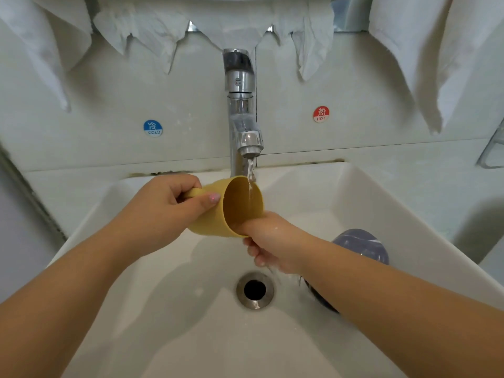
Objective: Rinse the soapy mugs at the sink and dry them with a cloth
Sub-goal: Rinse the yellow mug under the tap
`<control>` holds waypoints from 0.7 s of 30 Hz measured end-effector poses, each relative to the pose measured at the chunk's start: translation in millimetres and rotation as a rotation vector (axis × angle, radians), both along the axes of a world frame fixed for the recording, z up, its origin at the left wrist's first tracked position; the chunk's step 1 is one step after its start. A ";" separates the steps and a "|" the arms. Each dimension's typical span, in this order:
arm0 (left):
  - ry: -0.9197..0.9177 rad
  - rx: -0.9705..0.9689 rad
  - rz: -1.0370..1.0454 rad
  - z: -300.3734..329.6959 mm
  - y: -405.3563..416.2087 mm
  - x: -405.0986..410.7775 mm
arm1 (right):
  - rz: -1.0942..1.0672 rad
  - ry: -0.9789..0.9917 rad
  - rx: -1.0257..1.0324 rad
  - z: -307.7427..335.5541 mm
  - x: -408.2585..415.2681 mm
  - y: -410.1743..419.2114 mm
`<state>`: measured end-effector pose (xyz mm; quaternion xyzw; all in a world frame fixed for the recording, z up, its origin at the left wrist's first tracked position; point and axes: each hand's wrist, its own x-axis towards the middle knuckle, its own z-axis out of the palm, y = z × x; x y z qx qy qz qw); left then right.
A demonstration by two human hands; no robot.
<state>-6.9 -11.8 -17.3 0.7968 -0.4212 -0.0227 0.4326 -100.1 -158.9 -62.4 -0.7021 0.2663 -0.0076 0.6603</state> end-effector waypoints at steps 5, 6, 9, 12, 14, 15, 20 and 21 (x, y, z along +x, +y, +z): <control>-0.050 -0.063 0.025 2.4 -0.8 -4.7 | 0.055 0.108 0.462 5.3 -1.4 8.0; -0.052 -0.053 0.017 2.9 -0.5 -5.0 | 0.065 0.090 0.472 7.5 -1.6 8.6; -0.007 0.039 -0.049 6.8 2.2 -6.3 | 0.057 0.053 0.365 12.7 -2.1 7.4; 0.092 0.121 -0.050 12.7 5.2 -6.6 | 0.068 0.072 0.030 16.2 -4.2 -3.4; 0.073 0.068 0.039 12.8 5.8 -3.7 | 0.097 0.083 -0.268 16.9 -6.5 -12.2; 0.027 0.083 0.071 13.3 7.0 -3.2 | 0.117 0.083 -0.362 16.5 -7.3 -15.4; -0.020 0.527 -0.105 -3.1 6.5 -0.7 | 0.212 0.050 -0.731 9.0 -8.3 -18.5; -0.034 0.544 -0.140 -8.5 4.1 -1.2 | 0.223 0.020 -0.803 7.9 -8.0 -19.1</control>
